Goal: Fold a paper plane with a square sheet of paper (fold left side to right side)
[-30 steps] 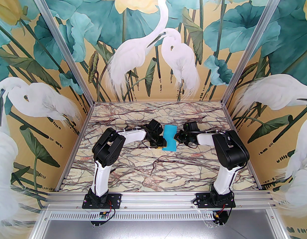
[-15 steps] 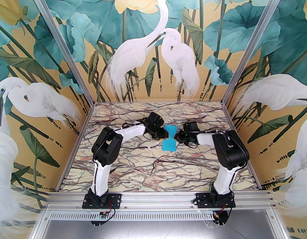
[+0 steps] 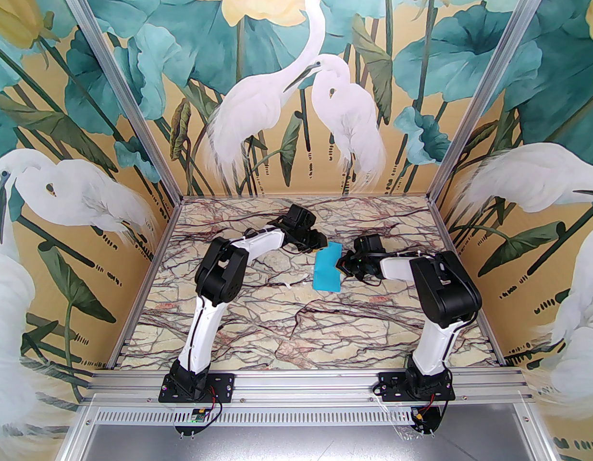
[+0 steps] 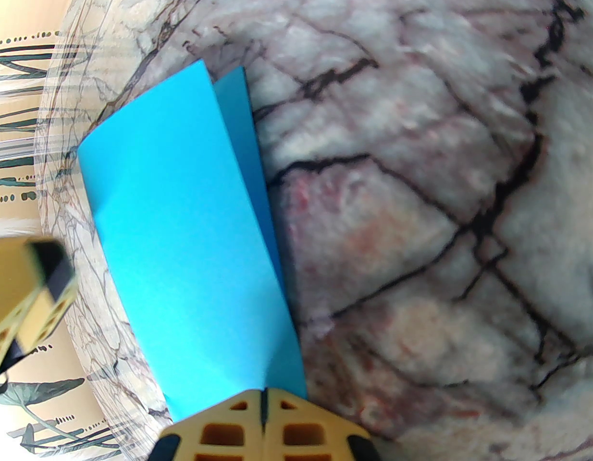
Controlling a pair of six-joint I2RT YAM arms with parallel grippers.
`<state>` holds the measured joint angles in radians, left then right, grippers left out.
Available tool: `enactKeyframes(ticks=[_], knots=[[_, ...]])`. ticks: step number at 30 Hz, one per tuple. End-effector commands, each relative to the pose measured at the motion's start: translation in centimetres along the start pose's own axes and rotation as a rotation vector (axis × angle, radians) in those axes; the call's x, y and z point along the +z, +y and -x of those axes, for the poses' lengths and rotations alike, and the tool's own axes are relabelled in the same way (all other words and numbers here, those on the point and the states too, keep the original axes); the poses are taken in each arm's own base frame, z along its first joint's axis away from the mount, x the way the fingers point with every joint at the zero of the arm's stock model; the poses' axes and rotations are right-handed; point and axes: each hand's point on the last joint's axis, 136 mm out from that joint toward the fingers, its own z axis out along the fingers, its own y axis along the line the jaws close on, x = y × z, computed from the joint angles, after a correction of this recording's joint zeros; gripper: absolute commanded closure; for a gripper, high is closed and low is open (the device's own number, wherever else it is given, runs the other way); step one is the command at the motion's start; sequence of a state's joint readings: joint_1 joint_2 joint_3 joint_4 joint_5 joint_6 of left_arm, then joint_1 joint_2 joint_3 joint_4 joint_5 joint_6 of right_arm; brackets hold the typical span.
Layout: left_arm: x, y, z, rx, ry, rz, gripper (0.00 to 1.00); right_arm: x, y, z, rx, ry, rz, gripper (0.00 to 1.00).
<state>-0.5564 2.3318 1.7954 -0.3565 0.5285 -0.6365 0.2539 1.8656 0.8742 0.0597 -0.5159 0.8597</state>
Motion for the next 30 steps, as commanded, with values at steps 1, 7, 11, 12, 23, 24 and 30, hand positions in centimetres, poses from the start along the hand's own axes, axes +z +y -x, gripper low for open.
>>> enactKeyframes(ticks=[1,7,11,12,23,24,30], knots=[[0.5,1.5,0.6,-0.010,-0.008,0.059,0.72,0.6,-3.1,-1.5,0.029,0.036,-0.111,1.00],[2.1,4.8,-0.9,-0.048,0.045,0.132,0.73,0.7,-3.0,-1.4,0.028,0.037,-0.111,1.00],[2.1,5.1,-1.3,-0.047,0.052,0.137,0.73,0.7,-3.0,-1.3,0.026,0.037,-0.109,1.00],[2.1,5.1,-1.4,-0.046,0.057,0.134,0.73,0.7,-2.9,-1.3,0.024,0.038,-0.109,1.00],[-0.9,0.4,-0.3,-0.006,0.002,0.011,0.68,0.6,-2.2,-0.9,-0.008,0.050,-0.109,1.00],[-1.2,0.0,-0.4,-0.003,0.001,-0.005,0.68,0.6,-2.2,-0.9,-0.008,0.051,-0.110,1.00],[-1.3,-0.4,-1.8,0.003,0.034,-0.042,0.68,0.6,-1.9,-0.6,-0.029,0.060,-0.110,1.00]])
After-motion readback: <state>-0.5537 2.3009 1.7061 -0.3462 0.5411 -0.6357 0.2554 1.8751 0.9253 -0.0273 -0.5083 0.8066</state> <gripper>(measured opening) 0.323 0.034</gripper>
